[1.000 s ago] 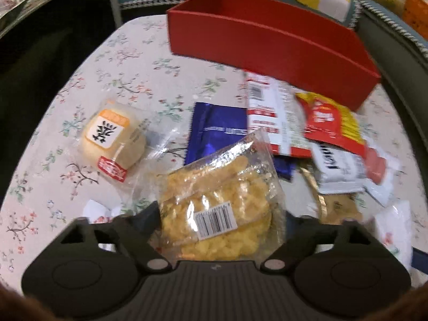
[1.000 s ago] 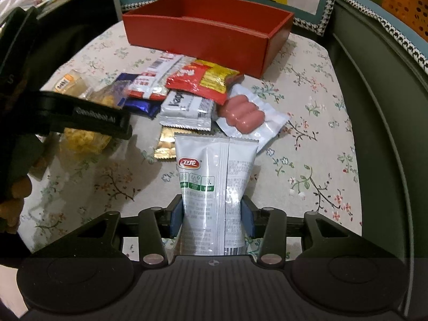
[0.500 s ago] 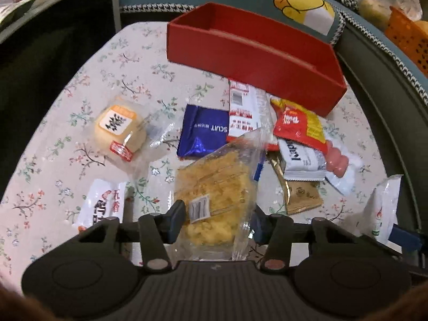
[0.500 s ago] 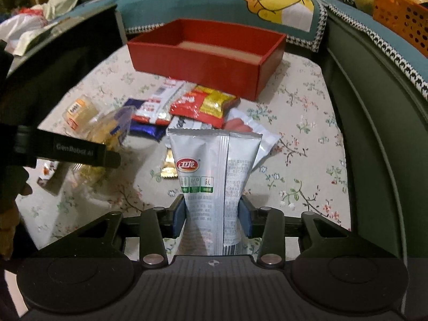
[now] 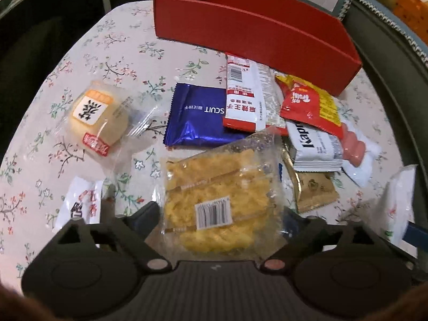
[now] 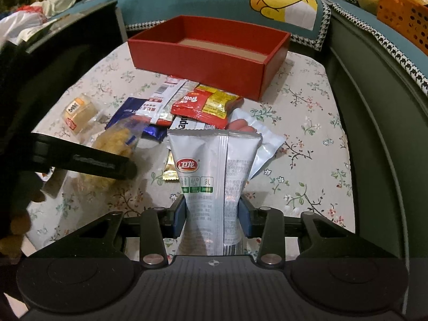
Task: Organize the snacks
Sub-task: 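Grasp the clear bag of yellow puffs with the left tool while the right tool holds the white packet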
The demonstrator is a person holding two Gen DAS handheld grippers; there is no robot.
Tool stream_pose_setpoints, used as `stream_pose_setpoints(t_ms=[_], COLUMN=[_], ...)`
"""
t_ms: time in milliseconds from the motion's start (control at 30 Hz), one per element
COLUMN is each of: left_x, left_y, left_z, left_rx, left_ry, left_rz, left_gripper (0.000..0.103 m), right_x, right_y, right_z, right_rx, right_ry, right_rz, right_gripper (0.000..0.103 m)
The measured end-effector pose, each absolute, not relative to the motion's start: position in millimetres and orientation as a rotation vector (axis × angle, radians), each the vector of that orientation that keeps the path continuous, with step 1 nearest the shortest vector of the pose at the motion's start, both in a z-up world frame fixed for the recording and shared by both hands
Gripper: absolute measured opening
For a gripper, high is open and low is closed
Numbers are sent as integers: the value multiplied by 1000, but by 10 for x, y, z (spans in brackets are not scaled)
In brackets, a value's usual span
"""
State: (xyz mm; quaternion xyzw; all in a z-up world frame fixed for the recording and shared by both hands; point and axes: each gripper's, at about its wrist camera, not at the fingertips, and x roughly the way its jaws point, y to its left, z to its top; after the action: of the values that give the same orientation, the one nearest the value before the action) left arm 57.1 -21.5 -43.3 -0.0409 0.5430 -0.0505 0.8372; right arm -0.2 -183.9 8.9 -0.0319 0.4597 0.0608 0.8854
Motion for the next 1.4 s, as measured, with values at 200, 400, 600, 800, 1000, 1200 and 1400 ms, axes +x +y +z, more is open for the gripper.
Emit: stream_pose_setpoints(t_ms=[200,400,600,800,1000,1200,1400], left_x=[636,544,486,527,699,805,697], left_y=[-330,-402,-259,-182,-253,-602,-602], left_z=[-440,-331,-120,-167,-388,-457,-411], left_rx=[-45,4,-55,-89,-131,68,105], left_ry=[1132,1114,1089,1120,1181,1137,1117], left_rz=[-101,-141,-169,-182,-157,-178,-193], left_gripper=[103,102,86,93,103,103,103], right_x=[-11,-4,-23,-36,-31,-16,-9], right_y=[-1920,-1941,-1931,-1906,-1954,-2006,-2062], right_z=[57,80,118,136,105,61,37], right_rx=[-62,-59,-55,-53,-50,-44,-34], right_ry=[969,961,945,936,949,965,972], right_rz=[110,109,120,128,117,109,92], right_gripper=[49,49,48,48,48,49,49])
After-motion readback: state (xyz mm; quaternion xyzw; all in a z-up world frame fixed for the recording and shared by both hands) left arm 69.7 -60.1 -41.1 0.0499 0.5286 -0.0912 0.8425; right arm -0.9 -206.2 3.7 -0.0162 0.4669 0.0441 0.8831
